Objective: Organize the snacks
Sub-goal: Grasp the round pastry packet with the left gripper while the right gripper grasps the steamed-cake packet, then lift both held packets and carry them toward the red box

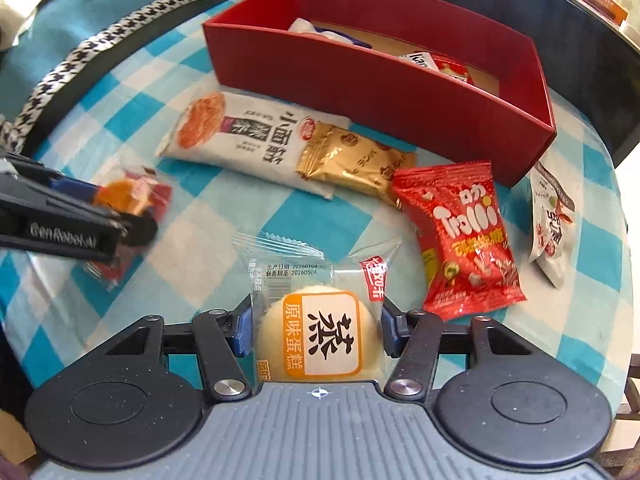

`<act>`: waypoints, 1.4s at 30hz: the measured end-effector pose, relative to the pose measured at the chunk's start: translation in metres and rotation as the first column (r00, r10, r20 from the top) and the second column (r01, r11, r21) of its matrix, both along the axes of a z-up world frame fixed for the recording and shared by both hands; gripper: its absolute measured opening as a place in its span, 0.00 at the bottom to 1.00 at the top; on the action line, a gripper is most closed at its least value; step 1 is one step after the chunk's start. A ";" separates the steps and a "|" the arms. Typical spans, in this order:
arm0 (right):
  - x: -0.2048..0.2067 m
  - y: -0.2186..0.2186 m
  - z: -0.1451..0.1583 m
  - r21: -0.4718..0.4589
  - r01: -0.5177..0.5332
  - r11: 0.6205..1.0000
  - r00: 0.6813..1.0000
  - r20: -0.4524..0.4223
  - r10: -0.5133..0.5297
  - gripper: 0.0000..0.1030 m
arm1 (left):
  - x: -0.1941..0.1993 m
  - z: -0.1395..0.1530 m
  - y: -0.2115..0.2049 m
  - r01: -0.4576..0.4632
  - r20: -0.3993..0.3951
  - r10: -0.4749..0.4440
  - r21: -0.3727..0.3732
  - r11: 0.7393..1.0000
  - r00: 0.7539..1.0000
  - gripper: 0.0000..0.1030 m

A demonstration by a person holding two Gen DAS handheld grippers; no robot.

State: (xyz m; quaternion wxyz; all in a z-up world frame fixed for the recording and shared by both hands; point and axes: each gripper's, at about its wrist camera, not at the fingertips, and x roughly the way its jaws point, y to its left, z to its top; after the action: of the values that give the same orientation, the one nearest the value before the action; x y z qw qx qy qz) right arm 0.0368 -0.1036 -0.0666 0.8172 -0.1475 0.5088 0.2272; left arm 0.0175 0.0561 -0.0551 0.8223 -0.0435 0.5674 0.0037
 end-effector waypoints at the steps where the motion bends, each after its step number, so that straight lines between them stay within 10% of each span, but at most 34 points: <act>1: -0.003 -0.001 0.001 0.003 -0.001 1.000 1.000 -0.001 0.001 0.63 | -0.004 -0.001 -0.003 0.010 -0.005 -0.010 -0.005 1.000 1.000 0.83; 12: -0.002 -0.003 -0.008 -0.017 0.036 0.999 0.999 -0.001 -0.036 0.71 | -0.007 -0.006 -0.024 0.068 0.006 -0.068 0.098 0.993 0.998 1.00; 31: 0.006 -0.012 -0.020 -0.016 0.100 0.995 0.994 -0.032 -0.100 1.00 | -0.005 -0.013 -0.016 0.029 -0.007 -0.028 0.096 0.995 1.000 1.00; 37: 0.001 -0.012 -0.006 -0.016 0.099 0.995 0.995 0.004 -0.099 0.66 | -0.009 -0.010 -0.022 0.054 -0.001 -0.054 0.089 0.995 0.999 1.00; 42: -0.008 -0.015 -0.002 -0.011 0.106 0.994 0.994 0.014 -0.106 0.62 | -0.015 -0.003 -0.027 0.079 0.019 -0.081 0.083 0.993 0.997 0.87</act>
State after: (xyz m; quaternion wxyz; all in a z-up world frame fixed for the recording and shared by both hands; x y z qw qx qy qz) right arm 0.0291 -0.1186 -0.0684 0.8306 -0.1266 0.5118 0.1794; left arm 0.0027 0.0296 -0.0583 0.8291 0.0133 0.5590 -0.0062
